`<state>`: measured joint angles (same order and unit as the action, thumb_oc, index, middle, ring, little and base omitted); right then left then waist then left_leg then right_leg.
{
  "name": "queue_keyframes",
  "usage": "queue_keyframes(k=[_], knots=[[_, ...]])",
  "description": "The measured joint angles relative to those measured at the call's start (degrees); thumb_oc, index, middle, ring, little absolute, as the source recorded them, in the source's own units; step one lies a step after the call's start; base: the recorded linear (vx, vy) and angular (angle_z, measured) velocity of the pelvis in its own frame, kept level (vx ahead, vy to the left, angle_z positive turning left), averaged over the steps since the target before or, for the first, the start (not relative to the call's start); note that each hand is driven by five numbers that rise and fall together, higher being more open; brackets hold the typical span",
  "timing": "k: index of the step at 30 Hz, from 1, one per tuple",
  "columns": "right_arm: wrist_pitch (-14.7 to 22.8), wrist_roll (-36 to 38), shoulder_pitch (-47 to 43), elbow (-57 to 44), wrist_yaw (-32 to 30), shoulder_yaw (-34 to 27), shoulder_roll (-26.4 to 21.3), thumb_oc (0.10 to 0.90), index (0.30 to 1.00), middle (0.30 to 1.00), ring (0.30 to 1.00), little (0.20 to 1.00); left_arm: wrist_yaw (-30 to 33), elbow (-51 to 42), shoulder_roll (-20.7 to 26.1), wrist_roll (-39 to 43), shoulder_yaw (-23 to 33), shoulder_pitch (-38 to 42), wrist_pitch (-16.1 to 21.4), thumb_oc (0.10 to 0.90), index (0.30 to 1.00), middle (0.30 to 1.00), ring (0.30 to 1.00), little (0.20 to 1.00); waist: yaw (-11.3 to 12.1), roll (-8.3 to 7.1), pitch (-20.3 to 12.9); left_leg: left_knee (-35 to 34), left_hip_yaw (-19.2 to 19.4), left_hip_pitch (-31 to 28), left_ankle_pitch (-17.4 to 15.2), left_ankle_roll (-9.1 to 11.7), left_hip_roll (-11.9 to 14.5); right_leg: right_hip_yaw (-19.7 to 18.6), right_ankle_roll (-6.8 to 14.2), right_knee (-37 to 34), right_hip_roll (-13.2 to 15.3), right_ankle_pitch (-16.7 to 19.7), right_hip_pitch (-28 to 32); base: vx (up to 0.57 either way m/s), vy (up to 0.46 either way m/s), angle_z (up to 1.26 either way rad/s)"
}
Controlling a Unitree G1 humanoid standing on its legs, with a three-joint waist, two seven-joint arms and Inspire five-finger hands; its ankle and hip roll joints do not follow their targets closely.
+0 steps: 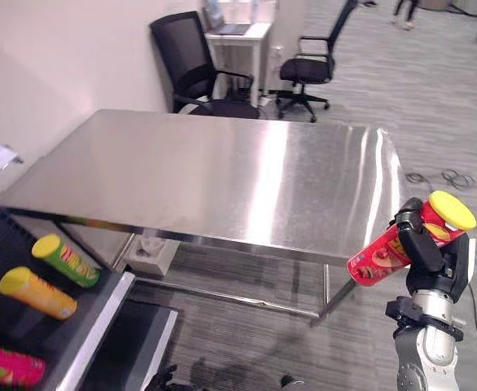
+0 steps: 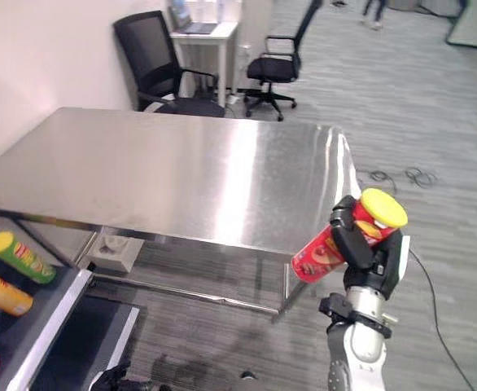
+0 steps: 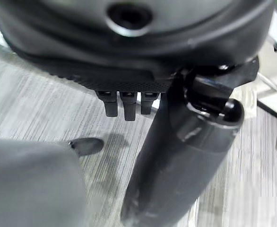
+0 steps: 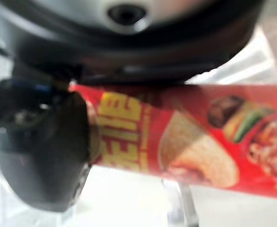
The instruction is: Put the goods on the table back onto the shelves and tidy them up.
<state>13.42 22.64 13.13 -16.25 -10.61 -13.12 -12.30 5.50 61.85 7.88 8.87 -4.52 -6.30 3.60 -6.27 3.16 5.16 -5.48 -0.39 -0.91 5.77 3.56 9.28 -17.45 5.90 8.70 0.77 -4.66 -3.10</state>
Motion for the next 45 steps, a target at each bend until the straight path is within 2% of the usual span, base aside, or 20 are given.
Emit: queue_keyframes(k=[3,4,8,9,10,12,14,15,18,20,23,24,25,27,30,33,36,39,41,45], knots=[[-0.05,0.21,1.77,-0.03,1.58,1.14,-2.9,0.4,0.3,0.3,0.3,0.3,-0.14,-0.64,-0.55,-0.91,-1.38,0.22,0.09,0.8,0.9,0.9,0.9,0.9,0.73,1.47,-1.14,1.91,-3.51,3.2,2.13,0.18,3.14,3.33,-2.29,-0.12,-3.58,0.57,-0.31,-0.2,-0.221,0.64],[-0.11,0.22,1.86,-0.04,3.47,2.33,-4.37,0.4,0.3,0.3,0.3,0.3,-0.8,-1.71,-0.6,-1.52,-2.27,0.2,0.08,0.8,0.9,0.9,0.9,0.9,2.01,1.97,-1.07,2.33,-3.53,4.72,0.68,-1.86,5.42,5.07,-3.77,0.72,-6.31,0.79,-1.49,-0.31,-0.313,0.56],[0.05,0.65,2.72,-1.67,5.76,6.86,-8.4,0.4,0.3,0.3,0.3,0.3,-1.23,-3.48,-0.52,-2.87,-3.14,-0.51,0.42,0.8,0.9,0.9,0.9,0.9,2.49,2.9,-0.68,4.65,-6.74,9.04,-1.6,-3.61,8.21,8.7,-6.51,5.17,-9.75,-0.18,-4.23,-0.33,-0.164,0.44],[0.72,1.16,3.01,-2.74,6.7,8.76,-8.72,0.4,0.3,0.3,0.3,0.3,-1.22,-3.89,-0.22,-3.17,-2.62,-0.22,0.93,0.8,0.9,0.9,0.9,0.9,2.21,2.47,0.29,5.83,-6.34,11.22,-3.92,-4.9,9.17,11.4,-8.28,7.09,-10.15,-0.6,-5.39,-0.32,-0.034,1.02],[1.29,1.61,2.97,-2.78,6.67,9.56,-8.54,0.4,0.3,0.3,0.3,0.3,-1.25,-3.15,-0.55,-3.08,-1.38,0.6,1.09,0.8,0.9,0.9,0.9,0.9,1.96,1.77,0.69,6.24,-3.0,12.57,-5.57,-7.0,9.72,14.05,-9.83,6.9,-9.17,-0.1,-5.55,-0.19,-0.006,1.23],[0.78,1.72,2.37,-2.86,6.77,10.99,-8.32,0.4,0.3,0.3,0.3,0.3,-1.17,-1.75,-0.37,-1.51,0.16,2.55,1.04,0.8,0.9,0.9,0.9,0.9,2.6,-0.72,1.58,8.49,7.16,13.29,-4.26,-3.24,8.68,16.43,-10.43,5.86,-6.32,0.32,-5.4,-0.13,0.02,0.96],[-0.48,1.11,2.55,-3.79,6.61,12.79,-7.73,0.4,0.3,0.3,0.3,0.3,-1.06,-0.76,-0.23,1.51,3.27,2.2,1.02,0.8,0.9,0.9,0.9,0.9,3.88,-1.26,1.83,11.56,17.57,11.74,-5.02,-1.57,7.63,21.14,-10.47,0.52,-3.75,4.42,-2.1,-0.1,0.032,0.94],[-0.83,1.1,3.59,-5.26,6.41,14.47,-7.42,0.4,0.3,0.3,0.3,0.3,-0.72,1.3,-0.5,2.93,7.47,2.19,1.47,0.8,0.9,0.9,0.9,0.9,4.14,-2.56,1.2,15.32,23.58,10.81,-4.92,1.61,8.04,23.48,-11.25,-4.61,-2.7,6.24,0.52,-0.12,0.039,1.17],[-0.54,0.64,3.05,-8.91,8.97,19.25,-8.85,0.4,0.3,0.3,0.3,0.3,1.19,5.44,1.22,5.51,10.67,2.19,1.1,0.8,0.9,0.9,0.9,0.9,4.78,-3.79,0.9,20.56,20.01,7.81,-6.88,5.27,7.53,26.35,-11.06,-9.18,-0.57,8.07,2.12,-0.1,0.063,0.85],[-0.36,0.05,3.23,-10.07,11.28,21.1,-9.95,0.4,0.3,0.3,0.3,0.3,1.92,7.05,1.08,7.01,12.05,1.98,0.99,0.8,0.9,0.9,0.9,0.9,3.85,-3.79,0.9,21.73,20.46,4.69,-7.76,5.35,8.35,28.07,-10.33,-10.43,0.82,8.65,2.21,-0.06,0.13,0.95],[-0.49,-0.97,4.5,-9.28,11.89,21.45,-12.74,0.4,0.3,0.3,0.3,0.3,2.24,7.64,0.08,6.63,9.79,1.43,-0.29,0.8,0.9,0.9,0.9,0.9,1.94,-1.61,0.75,15.03,26.9,-4.42,-7.85,4.32,10.19,29.98,-6.84,-9.6,3.01,8.7,2.24,0.0,0.2,0.98],[-0.51,-1.48,5.06,-9.26,11.9,21.32,-14.01,0.4,0.3,0.3,0.3,0.3,2.2,7.42,-0.32,6.5,8.55,1.15,-0.3,0.8,0.9,0.9,0.9,0.9,1.25,-0.27,0.55,11.89,27.47,-6.26,-7.3,4.9,9.54,30.76,-4.5,-8.69,3.57,8.66,1.59,0.02,0.249,0.64],[-0.61,-2.43,5.41,-8.59,12.08,21.61,-13.94,0.4,0.3,0.3,0.3,0.3,2.37,7.21,-0.03,5.66,7.49,1.24,-0.3,0.8,0.9,0.9,0.9,0.9,0.82,-0.72,0.74,10.17,27.66,-6.5,-7.96,5.81,8.03,30.84,-2.84,-8.27,4.88,8.7,1.21,-0.01,0.264,0.53],[-0.87,-3.77,6.18,-6.92,12.63,23.11,-13.43,0.4,0.3,0.3,0.3,0.3,2.74,7.11,1.65,4.24,5.77,1.66,-0.25,0.8,0.9,0.9,0.9,0.9,0.4,-2.97,0.98,10.56,25.53,-5.12,-8.64,4.32,4.76,29.51,-1.58,-9.16,7.97,9.49,1.11,-0.02,0.306,0.51],[-1.89,-6.39,6.25,-4.12,12.85,24.1,-11.05,0.4,0.3,0.3,0.3,0.3,3.05,6.44,4.91,2.58,4.53,2.13,-0.23,0.8,0.9,0.9,0.9,0.9,-0.25,-5.98,0.48,16.01,22.87,-0.23,-12.44,3.56,3.0,28.85,-0.23,-12.08,10.97,12.48,1.42,0.0,0.366,0.45],[-1.95,-8.06,6.46,-3.67,11.2,23.55,-9.4,0.4,0.3,0.3,0.3,0.3,2.98,4.32,4.75,1.73,4.23,0.9,-0.16,0.8,0.9,0.9,0.9,0.9,0.33,-6.14,0.32,22.24,21.18,3.9,-16.26,3.79,3.14,28.16,0.61,-13.5,11.88,13.88,1.03,-0.02,0.482,0.08],[-1.95,-11.04,5.9,-3.94,9.05,19.89,-9.23,0.4,0.3,0.3,0.3,0.3,2.69,3.81,3.52,1.78,4.05,3.38,0.18,0.8,0.9,0.9,0.9,0.9,0.57,-4.89,1.29,30.15,20.74,11.19,-20.51,4.14,3.53,28.83,2.0,-13.63,13.45,15.34,-2.29,-0.08,0.467,0.17],[-2.12,-14.58,6.02,-3.18,6.5,17.02,-8.89,0.4,0.3,0.3,0.3,0.3,2.85,3.51,3.05,1.78,3.69,5.34,0.2,0.8,0.9,0.9,0.9,0.9,0.09,-4.6,1.81,32.84,19.59,16.13,-21.52,1.43,1.68,30.03,0.4,-13.47,15.54,16.91,-4.24,-0.11,0.488,0.35],[-2.22,-17.72,6.21,-3.14,4.56,16.11,-7.29,0.4,0.3,0.3,0.3,0.3,3.6,3.53,3.2,1.77,3.16,7.89,0.29,0.8,0.9,0.9,0.9,0.9,-0.93,-5.08,2.03,31.49,18.52,19.37,-19.26,-1.89,-1.83,29.64,-1.13,-12.19,17.81,20.99,-8.44,-0.05,0.477,0.46],[-2.76,-20.79,5.4,-2.78,3.55,18.0,-5.08,0.4,0.3,0.3,0.3,0.3,4.34,3.35,3.25,1.77,2.95,9.54,0.56,0.8,0.9,0.9,0.9,0.9,-1.51,-5.75,2.05,23.91,19.0,19.72,-15.15,-5.11,-6.49,26.98,-3.24,-10.1,20.95,27.0,-12.44,0.05,0.329,0.26]])
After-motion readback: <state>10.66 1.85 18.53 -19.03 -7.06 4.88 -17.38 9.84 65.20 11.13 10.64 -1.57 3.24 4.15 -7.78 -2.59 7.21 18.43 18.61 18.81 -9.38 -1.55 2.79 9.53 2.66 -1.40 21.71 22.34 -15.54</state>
